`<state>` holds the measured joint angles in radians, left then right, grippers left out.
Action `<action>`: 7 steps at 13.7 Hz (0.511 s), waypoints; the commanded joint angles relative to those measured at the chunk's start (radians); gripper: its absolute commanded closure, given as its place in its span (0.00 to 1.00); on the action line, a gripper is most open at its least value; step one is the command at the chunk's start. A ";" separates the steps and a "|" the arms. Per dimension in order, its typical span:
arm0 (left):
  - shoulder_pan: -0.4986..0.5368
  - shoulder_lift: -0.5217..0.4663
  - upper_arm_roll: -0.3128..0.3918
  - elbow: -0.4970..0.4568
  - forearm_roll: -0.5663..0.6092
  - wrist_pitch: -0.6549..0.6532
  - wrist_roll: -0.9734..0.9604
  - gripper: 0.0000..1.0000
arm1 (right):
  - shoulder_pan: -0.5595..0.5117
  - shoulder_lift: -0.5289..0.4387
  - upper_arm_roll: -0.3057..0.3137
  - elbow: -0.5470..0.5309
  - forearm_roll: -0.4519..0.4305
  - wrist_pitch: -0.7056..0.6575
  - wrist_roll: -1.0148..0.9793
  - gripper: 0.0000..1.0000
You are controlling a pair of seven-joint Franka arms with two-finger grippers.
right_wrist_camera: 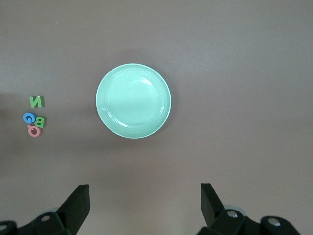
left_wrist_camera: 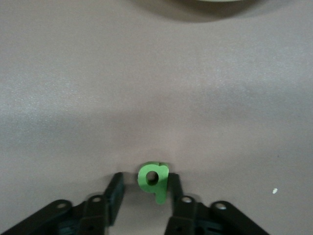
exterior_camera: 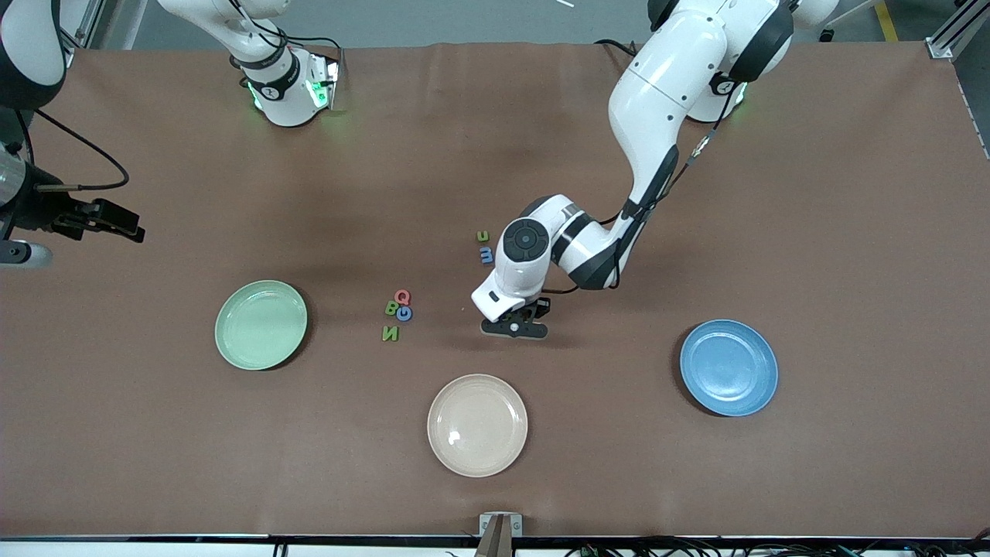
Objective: Sort upper and lower case letters into plates
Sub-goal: 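Grasp the green q with the left gripper and lift it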
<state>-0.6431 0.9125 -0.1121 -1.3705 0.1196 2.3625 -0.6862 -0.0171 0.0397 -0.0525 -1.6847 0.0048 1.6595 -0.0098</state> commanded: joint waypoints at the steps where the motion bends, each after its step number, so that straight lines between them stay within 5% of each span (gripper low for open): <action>1: -0.001 -0.017 0.012 0.019 0.023 -0.009 -0.013 0.84 | -0.018 0.082 0.010 0.033 -0.019 0.028 -0.009 0.00; 3: 0.007 -0.032 0.025 0.016 0.023 -0.035 -0.009 0.99 | 0.012 0.108 0.013 0.034 -0.020 0.037 0.007 0.00; 7: 0.107 -0.156 0.043 0.010 0.025 -0.239 -0.003 0.98 | 0.126 0.213 0.013 0.023 0.090 0.147 0.221 0.00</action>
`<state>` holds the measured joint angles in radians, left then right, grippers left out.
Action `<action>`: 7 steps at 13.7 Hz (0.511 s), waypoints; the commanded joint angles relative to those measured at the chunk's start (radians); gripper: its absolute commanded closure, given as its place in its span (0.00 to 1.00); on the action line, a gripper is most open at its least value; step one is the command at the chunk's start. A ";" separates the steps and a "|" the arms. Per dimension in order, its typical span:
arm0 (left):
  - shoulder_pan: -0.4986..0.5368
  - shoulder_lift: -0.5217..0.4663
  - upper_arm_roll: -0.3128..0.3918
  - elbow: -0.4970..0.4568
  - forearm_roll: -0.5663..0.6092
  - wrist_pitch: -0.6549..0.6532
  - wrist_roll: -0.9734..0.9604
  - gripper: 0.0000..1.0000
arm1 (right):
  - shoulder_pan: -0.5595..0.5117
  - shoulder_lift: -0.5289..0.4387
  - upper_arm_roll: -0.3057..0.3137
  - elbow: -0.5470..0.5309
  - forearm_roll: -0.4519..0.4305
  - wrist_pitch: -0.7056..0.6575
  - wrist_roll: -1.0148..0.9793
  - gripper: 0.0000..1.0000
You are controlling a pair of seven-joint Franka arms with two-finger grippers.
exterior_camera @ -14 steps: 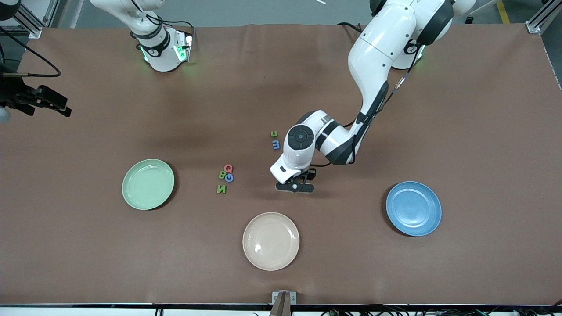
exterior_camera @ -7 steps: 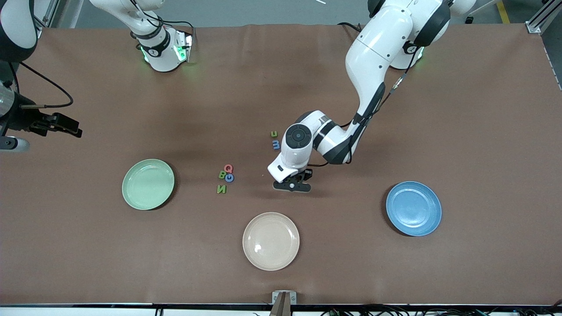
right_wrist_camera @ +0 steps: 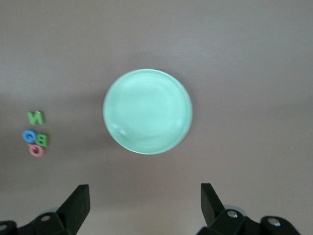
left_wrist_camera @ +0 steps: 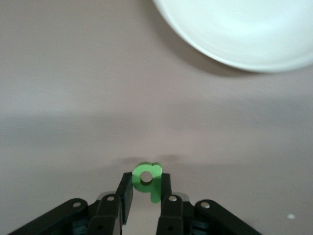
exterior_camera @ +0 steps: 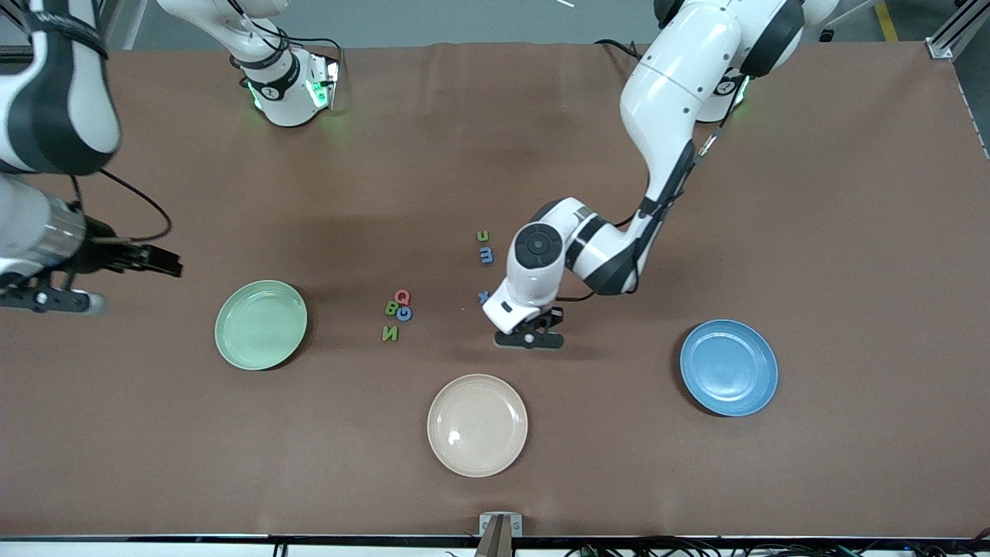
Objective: Sort upper and lower case letters into plates
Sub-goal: 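Carry the q to the blue plate while the right gripper reaches the N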
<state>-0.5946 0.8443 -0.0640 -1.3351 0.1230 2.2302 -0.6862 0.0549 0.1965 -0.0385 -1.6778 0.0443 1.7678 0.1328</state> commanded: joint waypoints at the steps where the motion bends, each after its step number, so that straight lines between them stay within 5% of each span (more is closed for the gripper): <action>1: 0.108 -0.123 -0.007 -0.042 0.020 -0.156 0.000 0.98 | 0.072 0.081 0.000 0.007 0.074 0.083 0.129 0.00; 7: 0.367 -0.156 -0.010 -0.096 0.023 -0.170 0.172 0.98 | 0.261 0.283 0.000 0.003 0.083 0.401 0.387 0.02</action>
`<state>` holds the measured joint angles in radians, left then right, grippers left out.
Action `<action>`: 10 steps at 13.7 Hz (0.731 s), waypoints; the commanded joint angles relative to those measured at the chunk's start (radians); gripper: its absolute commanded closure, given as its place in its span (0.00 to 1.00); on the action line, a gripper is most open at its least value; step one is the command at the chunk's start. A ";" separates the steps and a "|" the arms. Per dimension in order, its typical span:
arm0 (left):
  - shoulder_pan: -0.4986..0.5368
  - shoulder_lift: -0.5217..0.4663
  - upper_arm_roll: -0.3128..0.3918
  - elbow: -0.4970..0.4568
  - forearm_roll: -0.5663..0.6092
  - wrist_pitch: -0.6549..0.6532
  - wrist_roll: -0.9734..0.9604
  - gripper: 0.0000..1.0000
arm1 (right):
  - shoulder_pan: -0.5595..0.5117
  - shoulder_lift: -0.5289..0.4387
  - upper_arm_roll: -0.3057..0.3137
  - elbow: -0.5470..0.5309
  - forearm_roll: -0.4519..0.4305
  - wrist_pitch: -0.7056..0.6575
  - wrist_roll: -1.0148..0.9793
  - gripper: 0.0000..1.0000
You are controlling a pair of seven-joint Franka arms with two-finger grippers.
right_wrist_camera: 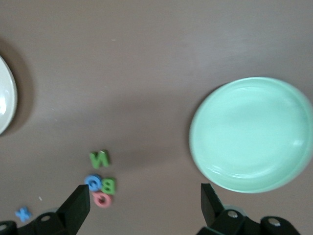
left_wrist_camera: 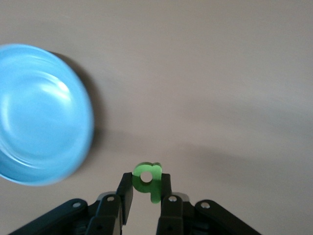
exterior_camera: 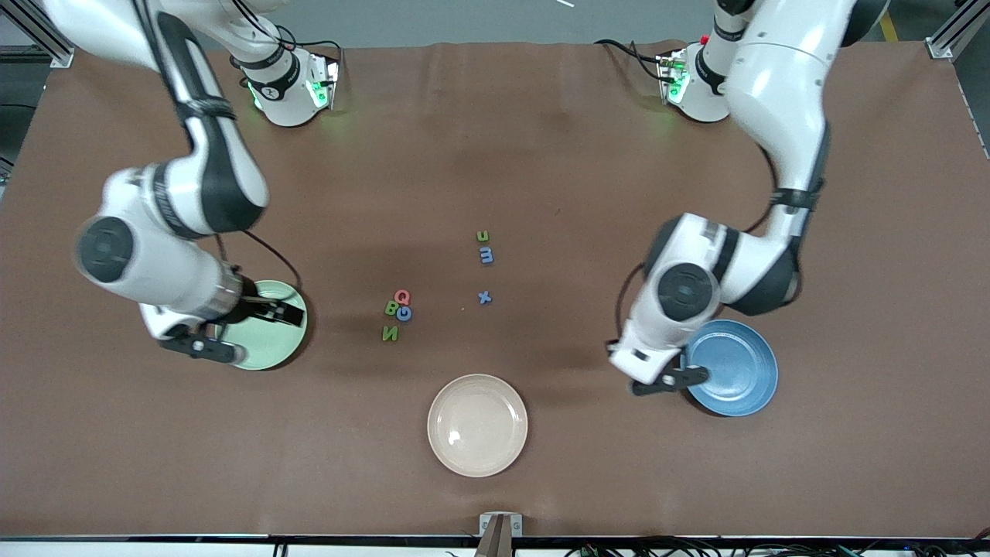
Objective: Sort upper and lower case letters into plates
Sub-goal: 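Carry the q to the blue plate while the right gripper reaches the N, then release the q on the blue plate while the right gripper grasps the N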
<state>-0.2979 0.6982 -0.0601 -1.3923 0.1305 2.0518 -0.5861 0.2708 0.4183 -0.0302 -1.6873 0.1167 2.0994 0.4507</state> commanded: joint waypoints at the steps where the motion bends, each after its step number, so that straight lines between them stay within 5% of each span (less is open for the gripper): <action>1: 0.106 -0.005 -0.014 -0.039 0.014 0.014 0.134 0.98 | 0.066 0.100 -0.008 0.012 0.011 0.114 0.071 0.03; 4: 0.203 0.023 -0.015 -0.037 0.012 0.031 0.300 0.95 | 0.117 0.203 -0.008 0.009 0.028 0.220 0.071 0.06; 6: 0.235 0.037 -0.014 -0.054 0.011 0.042 0.342 0.82 | 0.145 0.230 -0.008 -0.009 0.028 0.286 0.072 0.10; 8: 0.247 0.032 -0.014 -0.099 0.012 0.063 0.345 0.62 | 0.153 0.250 -0.008 -0.015 0.028 0.329 0.072 0.14; 10: 0.273 0.023 -0.014 -0.137 0.014 0.090 0.345 0.28 | 0.160 0.257 -0.008 -0.015 0.028 0.332 0.072 0.17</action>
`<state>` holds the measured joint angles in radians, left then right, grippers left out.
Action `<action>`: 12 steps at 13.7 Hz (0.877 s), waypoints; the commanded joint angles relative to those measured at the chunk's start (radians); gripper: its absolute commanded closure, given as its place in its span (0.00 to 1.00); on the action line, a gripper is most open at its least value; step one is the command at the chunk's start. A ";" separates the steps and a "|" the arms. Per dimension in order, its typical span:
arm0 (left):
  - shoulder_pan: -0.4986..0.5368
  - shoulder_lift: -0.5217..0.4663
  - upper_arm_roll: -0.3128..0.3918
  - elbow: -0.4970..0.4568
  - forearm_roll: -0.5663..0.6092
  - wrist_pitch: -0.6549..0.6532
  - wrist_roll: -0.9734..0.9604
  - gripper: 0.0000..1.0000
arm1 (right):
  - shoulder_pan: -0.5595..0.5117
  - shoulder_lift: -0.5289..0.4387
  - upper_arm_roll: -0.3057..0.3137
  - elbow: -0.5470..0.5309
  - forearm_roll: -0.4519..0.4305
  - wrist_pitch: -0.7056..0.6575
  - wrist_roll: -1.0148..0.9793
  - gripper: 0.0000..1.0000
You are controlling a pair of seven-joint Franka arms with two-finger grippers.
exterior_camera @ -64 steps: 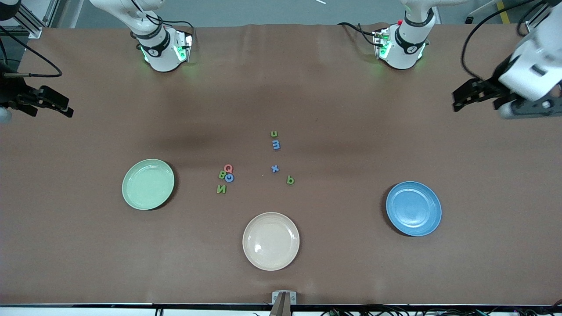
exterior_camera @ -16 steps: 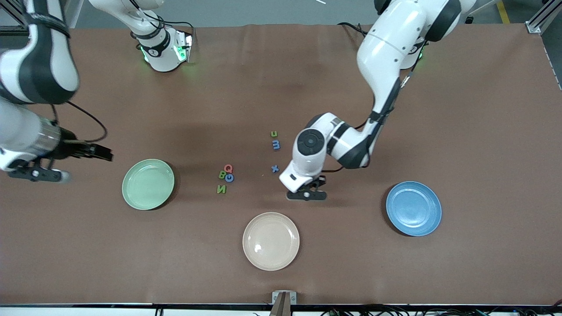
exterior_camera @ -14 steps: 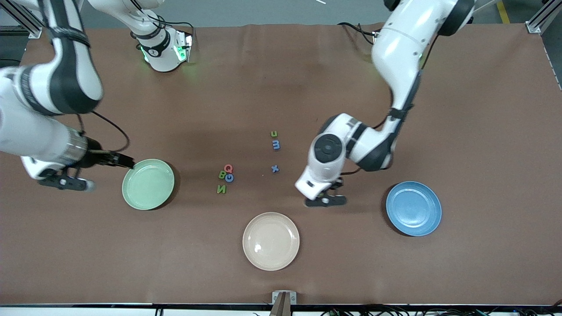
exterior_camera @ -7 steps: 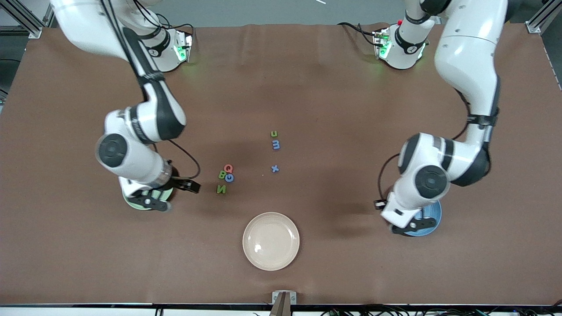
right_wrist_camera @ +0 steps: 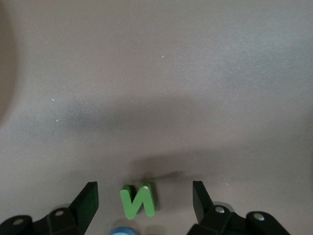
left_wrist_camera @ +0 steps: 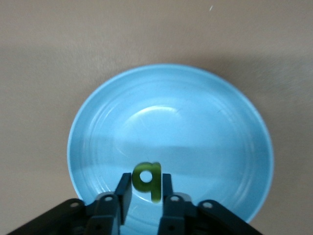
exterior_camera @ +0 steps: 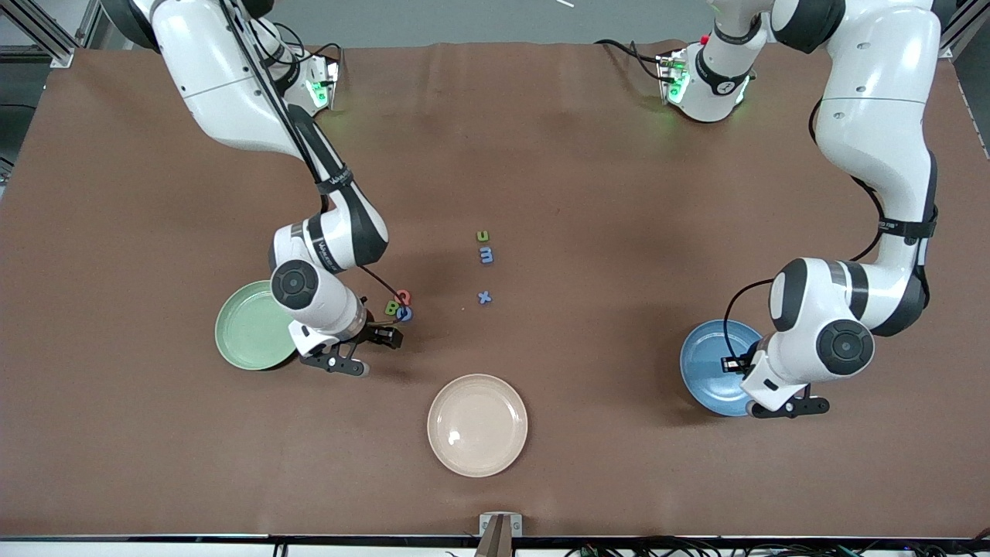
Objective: Sort upper and lower case letters into plates
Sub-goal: 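Release the q on the blue plate while the right gripper grasps the N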
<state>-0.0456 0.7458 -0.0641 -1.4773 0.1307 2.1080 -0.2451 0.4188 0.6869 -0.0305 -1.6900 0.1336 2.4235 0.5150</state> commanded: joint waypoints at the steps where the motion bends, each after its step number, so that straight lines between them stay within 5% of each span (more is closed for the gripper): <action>1: 0.020 -0.032 -0.010 -0.058 0.014 0.033 0.006 0.01 | 0.020 -0.010 -0.008 -0.014 0.011 0.008 0.010 0.19; 8: -0.172 -0.111 -0.086 -0.055 0.012 -0.059 -0.291 0.00 | 0.034 0.000 -0.008 -0.086 0.011 0.106 0.008 0.21; 12: -0.382 -0.074 -0.085 -0.047 0.018 0.062 -0.546 0.03 | 0.048 0.000 -0.008 -0.088 0.011 0.105 0.010 0.27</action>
<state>-0.3684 0.6617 -0.1610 -1.5088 0.1316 2.0944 -0.6991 0.4456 0.6943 -0.0305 -1.7641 0.1339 2.5143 0.5152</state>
